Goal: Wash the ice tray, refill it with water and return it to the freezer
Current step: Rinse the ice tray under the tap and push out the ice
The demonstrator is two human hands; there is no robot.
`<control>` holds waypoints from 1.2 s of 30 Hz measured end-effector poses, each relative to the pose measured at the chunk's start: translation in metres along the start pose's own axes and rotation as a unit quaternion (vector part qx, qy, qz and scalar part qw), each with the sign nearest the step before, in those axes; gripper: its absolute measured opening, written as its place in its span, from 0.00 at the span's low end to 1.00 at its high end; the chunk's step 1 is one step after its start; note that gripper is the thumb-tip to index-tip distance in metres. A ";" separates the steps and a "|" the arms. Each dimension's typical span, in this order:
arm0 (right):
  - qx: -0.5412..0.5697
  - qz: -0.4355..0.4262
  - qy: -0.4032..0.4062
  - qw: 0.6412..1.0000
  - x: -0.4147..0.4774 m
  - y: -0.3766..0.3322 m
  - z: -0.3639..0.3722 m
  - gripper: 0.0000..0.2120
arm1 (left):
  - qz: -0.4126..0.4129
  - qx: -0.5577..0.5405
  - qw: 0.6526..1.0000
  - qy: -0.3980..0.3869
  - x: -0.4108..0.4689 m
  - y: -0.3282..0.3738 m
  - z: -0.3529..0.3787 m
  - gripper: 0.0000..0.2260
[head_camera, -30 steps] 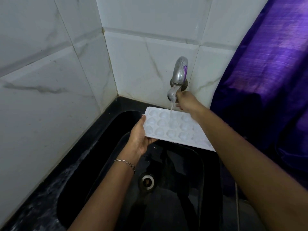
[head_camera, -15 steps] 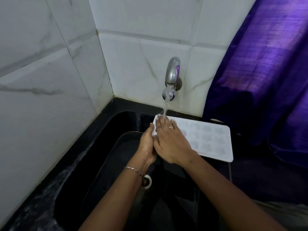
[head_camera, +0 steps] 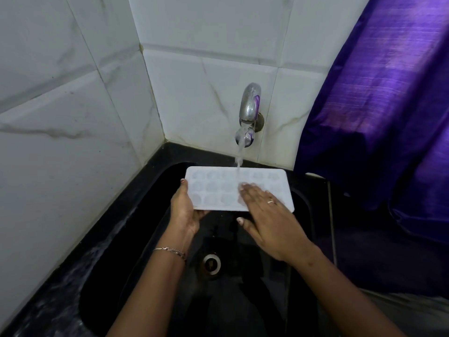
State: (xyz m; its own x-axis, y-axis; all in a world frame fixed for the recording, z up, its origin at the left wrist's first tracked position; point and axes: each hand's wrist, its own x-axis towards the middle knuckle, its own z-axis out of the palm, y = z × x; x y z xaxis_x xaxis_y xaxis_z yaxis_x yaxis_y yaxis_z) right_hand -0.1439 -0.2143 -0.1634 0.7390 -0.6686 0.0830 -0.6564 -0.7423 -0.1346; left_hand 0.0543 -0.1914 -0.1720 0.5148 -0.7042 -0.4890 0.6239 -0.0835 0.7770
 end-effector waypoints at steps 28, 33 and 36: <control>0.001 -0.060 -0.044 0.997 0.053 0.021 -0.013 0.40 | 0.057 -0.032 0.998 0.021 0.004 0.015 -0.014 0.17; -0.007 0.047 -0.041 0.998 0.045 0.028 -0.016 0.44 | 0.029 -0.012 1.000 -0.006 0.001 0.013 -0.012 0.16; 0.018 0.045 -0.032 0.998 0.062 0.009 -0.021 0.45 | 0.016 0.004 0.999 -0.045 0.000 0.007 -0.001 0.19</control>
State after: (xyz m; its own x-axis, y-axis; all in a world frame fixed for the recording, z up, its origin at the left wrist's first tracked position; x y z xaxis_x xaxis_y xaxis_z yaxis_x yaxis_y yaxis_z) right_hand -0.1072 -0.2630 -0.1383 0.6862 -0.7273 0.0068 -0.7154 -0.6766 -0.1745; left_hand 0.0594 -0.1911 -0.1671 0.4798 -0.7665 -0.4270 0.6034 -0.0650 0.7948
